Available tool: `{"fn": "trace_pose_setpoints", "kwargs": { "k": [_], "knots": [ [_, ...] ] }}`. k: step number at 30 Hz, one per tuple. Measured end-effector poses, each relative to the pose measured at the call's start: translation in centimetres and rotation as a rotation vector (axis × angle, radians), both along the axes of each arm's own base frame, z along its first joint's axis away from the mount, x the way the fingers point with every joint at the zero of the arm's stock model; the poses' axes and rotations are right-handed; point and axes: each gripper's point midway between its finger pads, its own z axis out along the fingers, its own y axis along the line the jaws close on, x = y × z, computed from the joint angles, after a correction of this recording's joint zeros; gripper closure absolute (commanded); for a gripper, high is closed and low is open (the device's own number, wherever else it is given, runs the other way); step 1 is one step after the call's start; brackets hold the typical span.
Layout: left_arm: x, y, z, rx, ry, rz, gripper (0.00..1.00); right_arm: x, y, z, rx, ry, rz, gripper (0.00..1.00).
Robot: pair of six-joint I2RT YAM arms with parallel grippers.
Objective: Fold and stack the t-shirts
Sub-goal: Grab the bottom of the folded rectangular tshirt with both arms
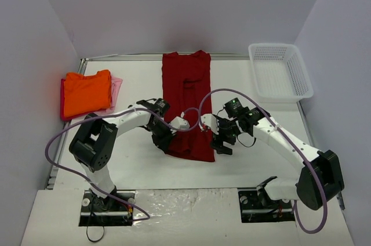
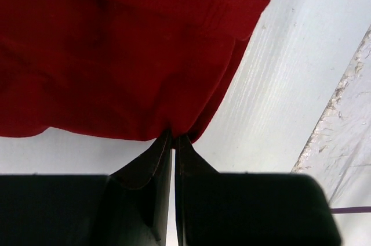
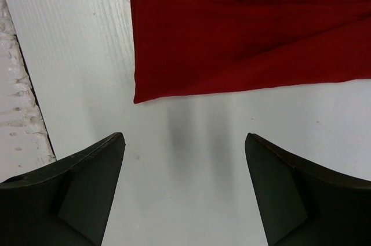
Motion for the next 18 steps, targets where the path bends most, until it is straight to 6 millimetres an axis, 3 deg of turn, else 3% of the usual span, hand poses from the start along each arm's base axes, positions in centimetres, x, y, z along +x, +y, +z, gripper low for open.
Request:
{"fn": "trace_pose_setpoints", "kwargs": {
  "k": [12,18],
  "knots": [
    [-0.1,1.2,-0.7,0.016,0.066,0.034,0.98,-2.6,2.1,-2.8,-0.079,0.074,0.145,0.29],
    [0.5,1.1,-0.1,-0.04,0.094,0.07,0.98,-3.6,3.2,-4.2,-0.108,0.096,0.213,0.33]
  ]
}}
